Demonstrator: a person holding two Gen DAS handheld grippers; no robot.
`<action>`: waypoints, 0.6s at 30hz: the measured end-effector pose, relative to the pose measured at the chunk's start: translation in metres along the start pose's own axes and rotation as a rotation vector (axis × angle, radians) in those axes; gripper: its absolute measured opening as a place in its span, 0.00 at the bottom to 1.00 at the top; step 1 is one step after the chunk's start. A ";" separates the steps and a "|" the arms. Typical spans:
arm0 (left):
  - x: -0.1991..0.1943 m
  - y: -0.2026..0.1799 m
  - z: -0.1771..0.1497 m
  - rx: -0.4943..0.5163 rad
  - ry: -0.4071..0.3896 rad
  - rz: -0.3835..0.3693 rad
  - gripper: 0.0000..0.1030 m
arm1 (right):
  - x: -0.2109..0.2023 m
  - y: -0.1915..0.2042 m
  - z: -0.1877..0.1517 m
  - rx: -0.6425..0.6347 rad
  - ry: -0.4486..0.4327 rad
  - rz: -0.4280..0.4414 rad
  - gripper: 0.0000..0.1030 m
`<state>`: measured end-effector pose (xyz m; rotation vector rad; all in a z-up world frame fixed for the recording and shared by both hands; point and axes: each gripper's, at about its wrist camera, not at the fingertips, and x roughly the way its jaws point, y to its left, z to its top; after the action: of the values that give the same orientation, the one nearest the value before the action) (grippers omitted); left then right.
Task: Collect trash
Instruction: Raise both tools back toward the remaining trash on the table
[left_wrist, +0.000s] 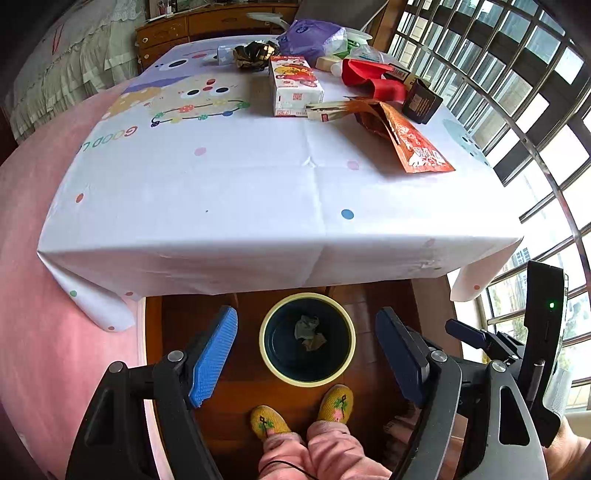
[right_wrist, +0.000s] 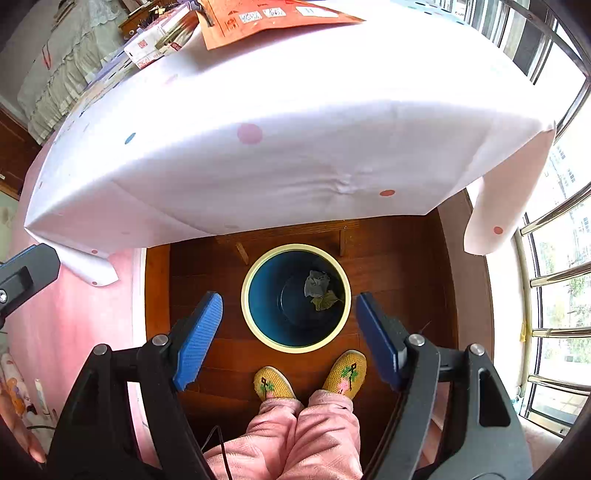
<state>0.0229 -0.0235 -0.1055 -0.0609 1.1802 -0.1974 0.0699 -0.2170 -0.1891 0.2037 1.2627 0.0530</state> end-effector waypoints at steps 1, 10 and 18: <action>-0.010 -0.001 0.005 0.006 -0.011 -0.009 0.77 | -0.010 0.002 0.001 0.003 -0.007 -0.002 0.70; -0.088 -0.007 0.041 0.102 -0.128 -0.050 0.77 | -0.098 0.008 0.013 0.067 -0.103 -0.013 0.70; -0.115 -0.017 0.070 0.174 -0.189 -0.077 0.77 | -0.155 0.019 0.036 0.038 -0.247 -0.064 0.70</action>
<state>0.0432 -0.0228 0.0288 0.0278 0.9690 -0.3541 0.0582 -0.2267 -0.0296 0.1966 1.0238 -0.0500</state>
